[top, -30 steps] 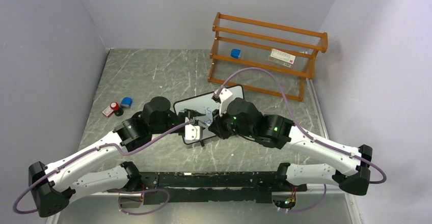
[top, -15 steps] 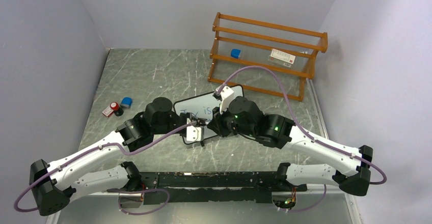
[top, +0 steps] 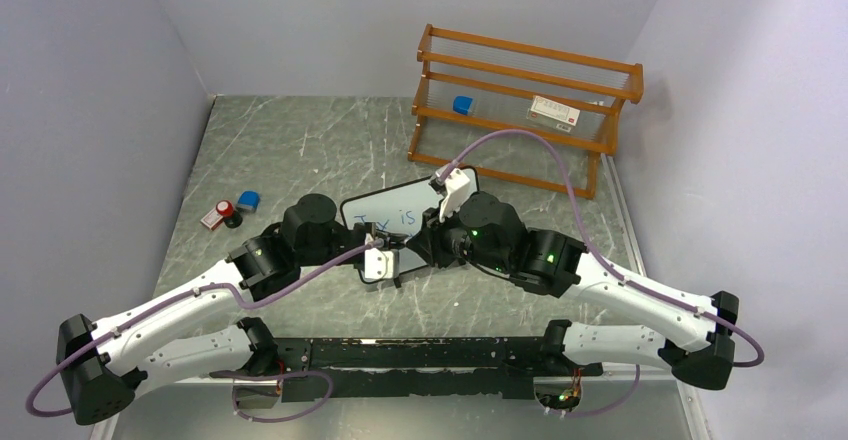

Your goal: Write a sentence on the whiteboard

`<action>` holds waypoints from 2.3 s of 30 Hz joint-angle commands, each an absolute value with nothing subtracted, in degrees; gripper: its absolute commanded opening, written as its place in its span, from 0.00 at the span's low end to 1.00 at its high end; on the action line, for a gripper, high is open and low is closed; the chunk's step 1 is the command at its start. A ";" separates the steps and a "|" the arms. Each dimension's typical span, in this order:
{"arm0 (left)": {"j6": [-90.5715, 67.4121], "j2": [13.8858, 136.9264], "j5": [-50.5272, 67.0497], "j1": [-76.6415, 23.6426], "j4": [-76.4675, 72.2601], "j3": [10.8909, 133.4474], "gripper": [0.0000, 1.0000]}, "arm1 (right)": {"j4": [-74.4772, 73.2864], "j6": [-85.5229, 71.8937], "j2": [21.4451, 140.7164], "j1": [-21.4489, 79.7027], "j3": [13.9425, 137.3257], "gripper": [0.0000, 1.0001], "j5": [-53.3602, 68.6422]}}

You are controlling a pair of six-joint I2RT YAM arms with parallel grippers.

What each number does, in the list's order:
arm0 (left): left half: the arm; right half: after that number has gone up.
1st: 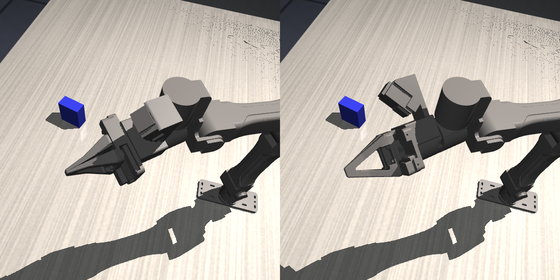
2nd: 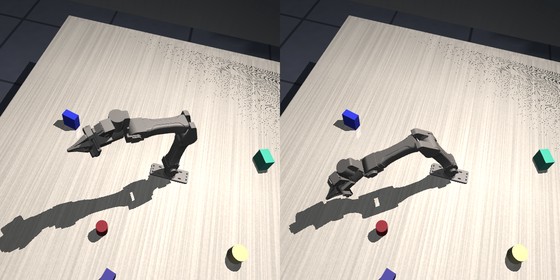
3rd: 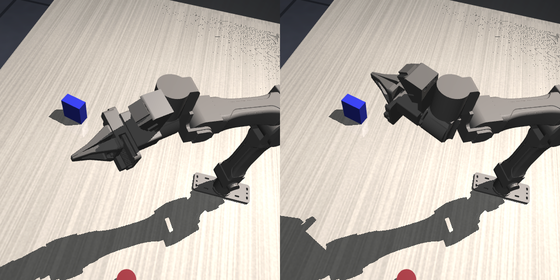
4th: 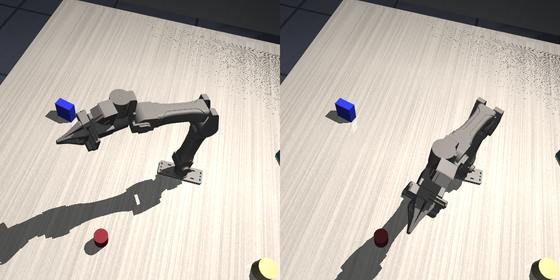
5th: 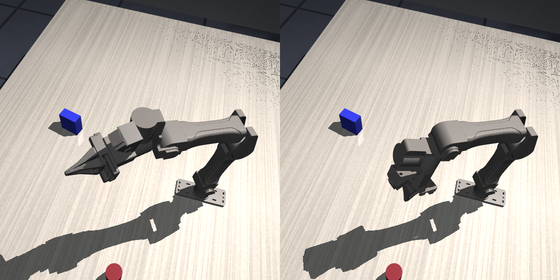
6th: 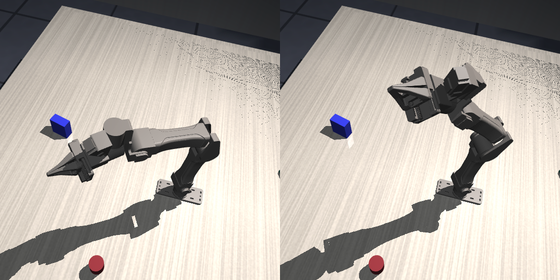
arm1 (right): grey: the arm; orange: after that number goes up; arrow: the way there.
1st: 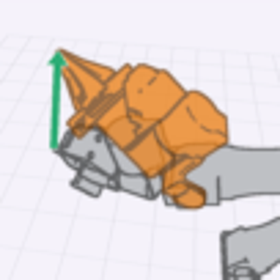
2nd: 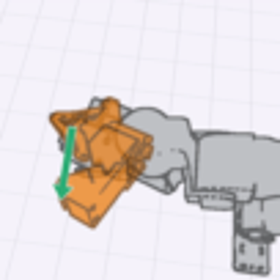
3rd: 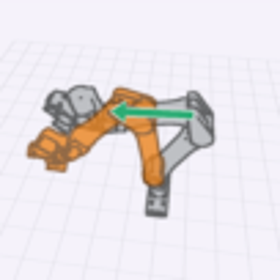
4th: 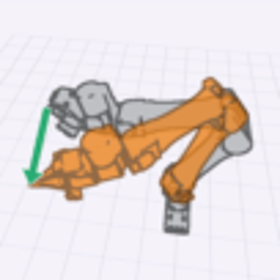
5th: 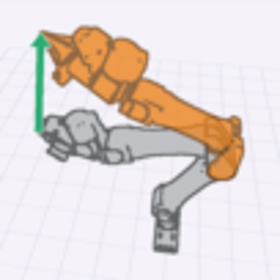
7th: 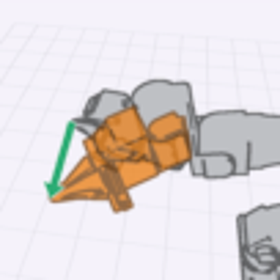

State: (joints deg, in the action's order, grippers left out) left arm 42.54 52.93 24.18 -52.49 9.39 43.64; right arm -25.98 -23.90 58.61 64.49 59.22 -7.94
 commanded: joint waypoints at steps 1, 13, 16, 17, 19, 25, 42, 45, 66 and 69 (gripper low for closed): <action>41.07 52.58 23.38 -52.35 6.42 43.33 0.05 | -22.77 -26.00 57.74 64.46 58.11 0.24 -7.73; 38.96 53.92 20.38 -52.26 6.68 44.38 0.05 | -23.87 -26.14 58.97 64.50 58.32 0.22 -7.13; 39.00 53.95 19.66 -52.21 6.76 44.46 0.05 | -24.48 -25.89 59.19 64.42 58.57 0.22 -6.72; 39.01 54.03 19.49 -52.24 6.77 44.47 0.05 | -25.07 -25.80 59.35 64.43 58.74 0.22 -6.68; 38.94 54.03 19.38 -52.17 6.68 44.56 0.05 | -25.84 -25.50 59.73 64.43 59.03 0.22 -6.68; 39.38 53.67 19.14 -52.17 6.85 44.56 0.05 | -27.69 -24.81 60.55 64.43 59.76 0.18 -6.55; 33.17 50.63 19.37 -47.30 4.66 44.01 0.39 | -24.58 -22.22 55.32 64.47 52.50 0.00 -10.40; 28.90 48.77 15.12 -47.05 4.96 44.33 0.47 | -22.80 -20.95 52.63 64.47 49.46 0.00 -13.69; 0.36 50.37 14.26 -30.29 9.05 46.53 0.72 | -15.60 -19.26 47.14 76.19 38.16 0.00 -43.58; 0.35 54.71 23.35 -25.59 9.41 48.77 0.71 | -16.73 -20.65 48.76 77.87 38.63 0.00 -46.27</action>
State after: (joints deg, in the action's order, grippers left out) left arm 2.68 51.00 8.47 -30.50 8.08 44.62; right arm -16.97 -18.85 47.46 75.92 38.44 -38.22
